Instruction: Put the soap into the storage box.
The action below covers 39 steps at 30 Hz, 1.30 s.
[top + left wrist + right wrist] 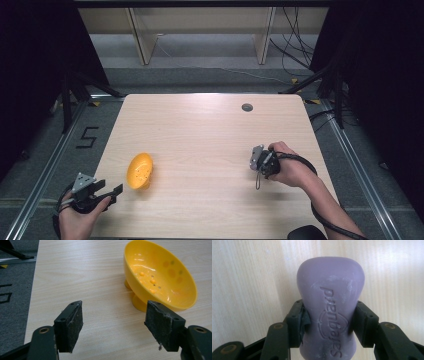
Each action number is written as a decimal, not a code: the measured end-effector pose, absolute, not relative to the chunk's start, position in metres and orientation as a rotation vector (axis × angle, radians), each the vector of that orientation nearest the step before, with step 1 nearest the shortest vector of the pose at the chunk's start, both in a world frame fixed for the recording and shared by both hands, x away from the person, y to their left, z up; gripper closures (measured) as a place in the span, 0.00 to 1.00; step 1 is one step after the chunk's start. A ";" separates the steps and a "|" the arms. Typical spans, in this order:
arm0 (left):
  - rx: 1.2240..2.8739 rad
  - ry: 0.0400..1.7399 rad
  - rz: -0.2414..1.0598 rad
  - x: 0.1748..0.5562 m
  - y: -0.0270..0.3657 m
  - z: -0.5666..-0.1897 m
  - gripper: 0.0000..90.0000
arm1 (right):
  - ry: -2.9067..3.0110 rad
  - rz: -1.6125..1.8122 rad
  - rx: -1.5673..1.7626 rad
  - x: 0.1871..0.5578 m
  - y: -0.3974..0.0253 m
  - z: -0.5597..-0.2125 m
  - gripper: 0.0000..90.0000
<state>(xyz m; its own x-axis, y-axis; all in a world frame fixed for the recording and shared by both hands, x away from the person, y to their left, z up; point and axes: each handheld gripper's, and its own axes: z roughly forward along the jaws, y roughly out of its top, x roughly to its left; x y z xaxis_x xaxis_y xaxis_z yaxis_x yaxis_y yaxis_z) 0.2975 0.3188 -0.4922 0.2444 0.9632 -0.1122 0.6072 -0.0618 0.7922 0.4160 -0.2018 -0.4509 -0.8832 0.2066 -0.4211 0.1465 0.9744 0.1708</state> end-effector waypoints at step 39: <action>1.668 1.099 0.597 0.307 0.264 -0.424 0.33 | 2.093 0.323 0.268 0.347 -0.181 -0.441 0.56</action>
